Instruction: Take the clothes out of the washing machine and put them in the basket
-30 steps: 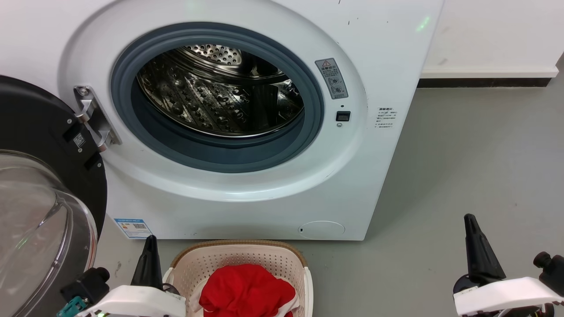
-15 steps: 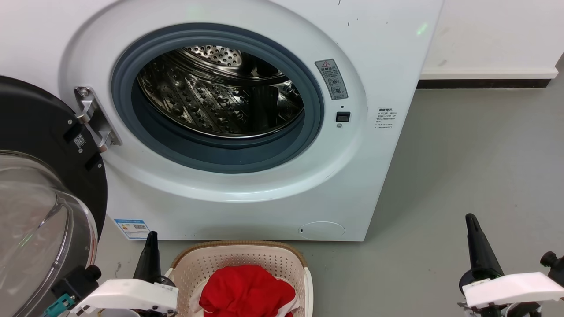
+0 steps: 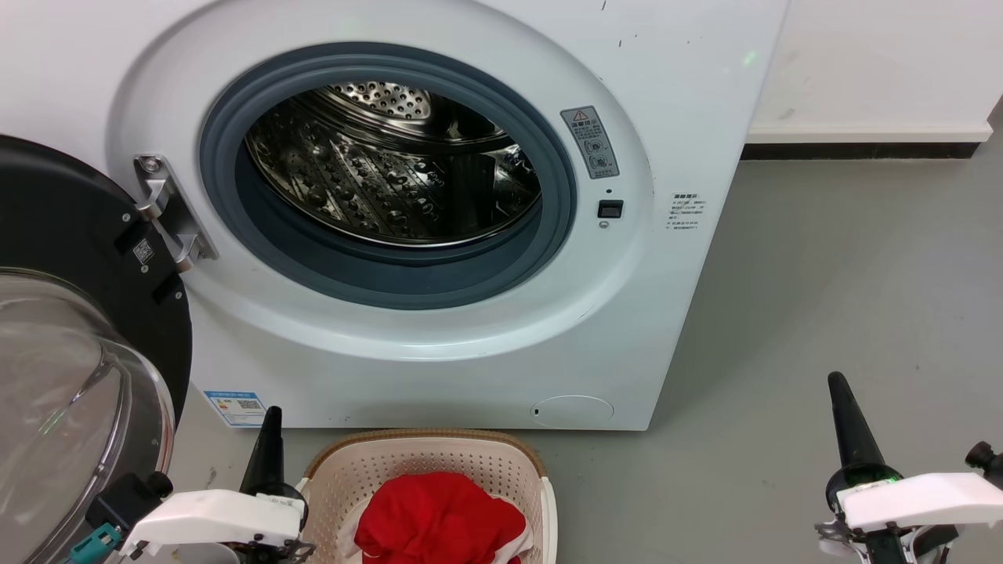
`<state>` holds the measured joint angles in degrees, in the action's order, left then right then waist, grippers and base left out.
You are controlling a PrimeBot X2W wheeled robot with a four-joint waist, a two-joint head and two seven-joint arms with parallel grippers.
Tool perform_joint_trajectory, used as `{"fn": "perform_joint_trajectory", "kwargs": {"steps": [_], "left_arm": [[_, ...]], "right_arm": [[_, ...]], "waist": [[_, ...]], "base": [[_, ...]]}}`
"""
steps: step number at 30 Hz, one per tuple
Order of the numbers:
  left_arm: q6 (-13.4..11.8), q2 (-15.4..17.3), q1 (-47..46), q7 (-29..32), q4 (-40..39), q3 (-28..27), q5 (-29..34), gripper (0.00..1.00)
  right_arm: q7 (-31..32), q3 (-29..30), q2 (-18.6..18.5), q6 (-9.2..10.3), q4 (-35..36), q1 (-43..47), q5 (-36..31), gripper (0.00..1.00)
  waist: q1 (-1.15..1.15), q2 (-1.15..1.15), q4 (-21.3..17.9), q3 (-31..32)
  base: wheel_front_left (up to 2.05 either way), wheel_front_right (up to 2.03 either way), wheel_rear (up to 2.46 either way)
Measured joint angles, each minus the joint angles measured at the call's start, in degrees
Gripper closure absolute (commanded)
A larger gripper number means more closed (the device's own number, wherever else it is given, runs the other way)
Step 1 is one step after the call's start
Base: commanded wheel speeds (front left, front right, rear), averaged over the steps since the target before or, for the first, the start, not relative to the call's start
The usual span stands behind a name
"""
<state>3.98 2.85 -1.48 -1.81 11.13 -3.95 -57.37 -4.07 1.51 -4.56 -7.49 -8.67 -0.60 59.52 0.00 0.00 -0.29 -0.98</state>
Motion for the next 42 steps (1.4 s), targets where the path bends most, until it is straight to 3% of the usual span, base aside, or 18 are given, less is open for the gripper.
{"fn": "perform_joint_trajectory", "kwargs": {"steps": [42], "left_arm": [[2.27,0.02,-3.0,5.7,1.98,-1.77,-23.74,1.0]], "right_arm": [[5.78,1.76,-0.05,0.0,-3.53,-3.15,23.59,1.0]], "waist": [[0.0,0.0,0.18,0.5]], "base": [[0.0,0.0,0.0]]}}
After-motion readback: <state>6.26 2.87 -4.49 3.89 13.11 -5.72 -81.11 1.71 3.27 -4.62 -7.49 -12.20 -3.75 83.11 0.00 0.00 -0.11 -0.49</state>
